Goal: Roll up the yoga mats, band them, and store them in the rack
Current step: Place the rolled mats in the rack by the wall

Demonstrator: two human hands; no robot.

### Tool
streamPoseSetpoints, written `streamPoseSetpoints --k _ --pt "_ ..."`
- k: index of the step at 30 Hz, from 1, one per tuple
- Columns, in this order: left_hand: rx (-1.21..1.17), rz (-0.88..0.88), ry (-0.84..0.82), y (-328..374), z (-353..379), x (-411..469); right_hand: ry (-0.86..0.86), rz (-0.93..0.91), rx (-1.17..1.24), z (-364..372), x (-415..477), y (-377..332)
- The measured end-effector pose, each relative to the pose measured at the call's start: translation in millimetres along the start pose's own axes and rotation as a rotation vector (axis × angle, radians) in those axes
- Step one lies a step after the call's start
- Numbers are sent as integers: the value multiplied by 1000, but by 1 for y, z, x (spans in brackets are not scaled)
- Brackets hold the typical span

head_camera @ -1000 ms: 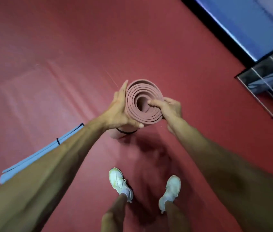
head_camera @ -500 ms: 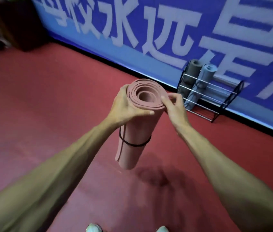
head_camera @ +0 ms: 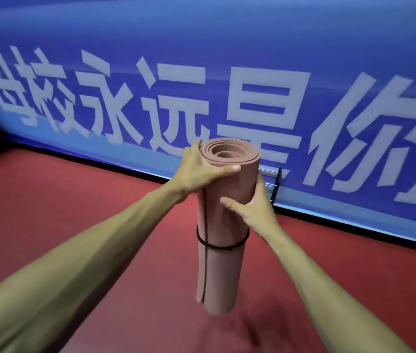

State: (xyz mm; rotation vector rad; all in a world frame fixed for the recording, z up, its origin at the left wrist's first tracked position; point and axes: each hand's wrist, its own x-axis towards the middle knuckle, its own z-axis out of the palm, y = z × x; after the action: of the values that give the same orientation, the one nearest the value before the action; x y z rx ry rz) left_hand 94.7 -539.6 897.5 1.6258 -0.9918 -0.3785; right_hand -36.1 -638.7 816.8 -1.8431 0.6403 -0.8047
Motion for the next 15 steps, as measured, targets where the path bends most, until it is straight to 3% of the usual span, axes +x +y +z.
streamPoseSetpoints --k 8,15 --pt "-70 13 -317 -33 59 101 209 70 -154 -74 70 38" --pt "-221 -59 -185 -83 91 224 209 46 -164 -85 194 68"
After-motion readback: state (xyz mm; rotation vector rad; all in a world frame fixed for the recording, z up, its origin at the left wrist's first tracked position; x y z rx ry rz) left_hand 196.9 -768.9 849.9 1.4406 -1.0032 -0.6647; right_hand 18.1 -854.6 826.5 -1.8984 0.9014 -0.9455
